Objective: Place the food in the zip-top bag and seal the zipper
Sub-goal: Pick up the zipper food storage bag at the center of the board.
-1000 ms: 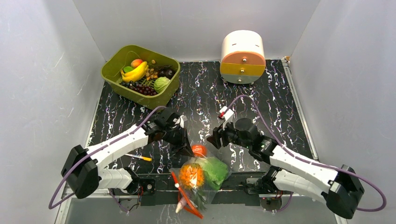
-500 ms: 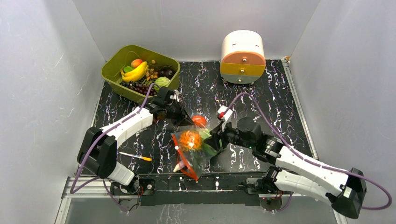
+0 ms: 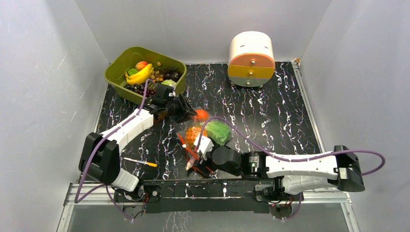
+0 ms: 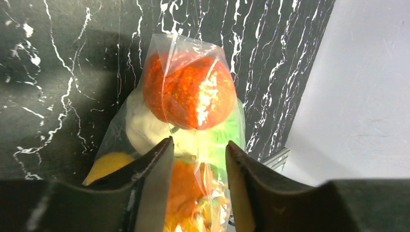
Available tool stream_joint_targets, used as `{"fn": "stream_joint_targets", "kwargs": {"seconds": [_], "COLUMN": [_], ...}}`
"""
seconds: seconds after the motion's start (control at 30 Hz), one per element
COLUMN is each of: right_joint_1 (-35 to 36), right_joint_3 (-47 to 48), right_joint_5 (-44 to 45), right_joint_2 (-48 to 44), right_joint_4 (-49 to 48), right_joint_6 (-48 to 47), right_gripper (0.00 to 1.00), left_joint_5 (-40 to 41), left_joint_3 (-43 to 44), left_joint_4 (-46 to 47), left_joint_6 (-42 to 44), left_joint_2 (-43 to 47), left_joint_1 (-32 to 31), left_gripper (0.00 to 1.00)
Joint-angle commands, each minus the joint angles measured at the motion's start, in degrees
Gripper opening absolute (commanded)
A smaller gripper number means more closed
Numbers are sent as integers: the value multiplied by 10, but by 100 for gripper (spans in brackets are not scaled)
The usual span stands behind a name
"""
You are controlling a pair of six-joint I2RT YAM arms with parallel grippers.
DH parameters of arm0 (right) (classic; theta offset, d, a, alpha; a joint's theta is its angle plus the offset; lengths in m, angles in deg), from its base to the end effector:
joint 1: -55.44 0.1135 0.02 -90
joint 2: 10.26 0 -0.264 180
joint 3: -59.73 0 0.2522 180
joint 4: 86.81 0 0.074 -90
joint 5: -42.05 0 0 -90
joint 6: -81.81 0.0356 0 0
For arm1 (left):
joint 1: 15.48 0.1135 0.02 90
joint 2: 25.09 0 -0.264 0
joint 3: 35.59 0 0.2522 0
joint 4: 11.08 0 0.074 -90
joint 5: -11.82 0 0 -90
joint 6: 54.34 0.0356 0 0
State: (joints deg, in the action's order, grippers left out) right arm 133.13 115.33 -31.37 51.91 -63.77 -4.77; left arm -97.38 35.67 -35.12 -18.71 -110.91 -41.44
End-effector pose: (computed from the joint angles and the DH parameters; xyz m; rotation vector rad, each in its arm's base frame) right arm 0.0614 0.2336 0.2647 -1.1291 1.7868 0.5637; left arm 0.2906 -0.1545 0.2463 -0.4070 2.4186 -1.0748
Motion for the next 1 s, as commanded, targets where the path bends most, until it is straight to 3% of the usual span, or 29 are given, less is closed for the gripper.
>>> {"fn": "stream_joint_targets", "kwargs": {"seconds": [0.0, 0.23, 0.37, 0.53, 0.67, 0.83, 0.9, 0.97], "right_joint_1": [61, 90, 90, 89, 86, 38, 17, -5], "right_joint_3": [41, 69, 66, 51, 44, 45, 39, 38], "right_joint_5": [143, 294, 328, 374, 382, 338, 307, 267], "right_joint_2": [42, 128, 154, 172, 154, 91, 58, 22], "right_joint_4": [-20, 0, -3, -32, -63, -50, -50, -50], "right_joint_6": [-42, -56, -60, -59, -66, -31, -32, -34], "right_gripper": [66, 70, 70, 66, 46, 0, 0, 0], "left_joint_5": [67, 138, 172, 187, 183, 149, 141, 83], "left_joint_3": [42, 71, 79, 32, 5, -28, -16, -12], "left_joint_4": [-49, -113, -159, -146, -134, -78, -82, -69], "left_joint_6": [61, 190, 244, 253, 266, 340, 377, 442], "left_joint_2": [70, 131, 148, 194, 217, 265, 274, 287], "left_joint_1": [3, 3, 2, 3, 3, 3, 3, 3], "left_gripper": [48, 64, 67, 67, 64, 55, 54, 54]}}
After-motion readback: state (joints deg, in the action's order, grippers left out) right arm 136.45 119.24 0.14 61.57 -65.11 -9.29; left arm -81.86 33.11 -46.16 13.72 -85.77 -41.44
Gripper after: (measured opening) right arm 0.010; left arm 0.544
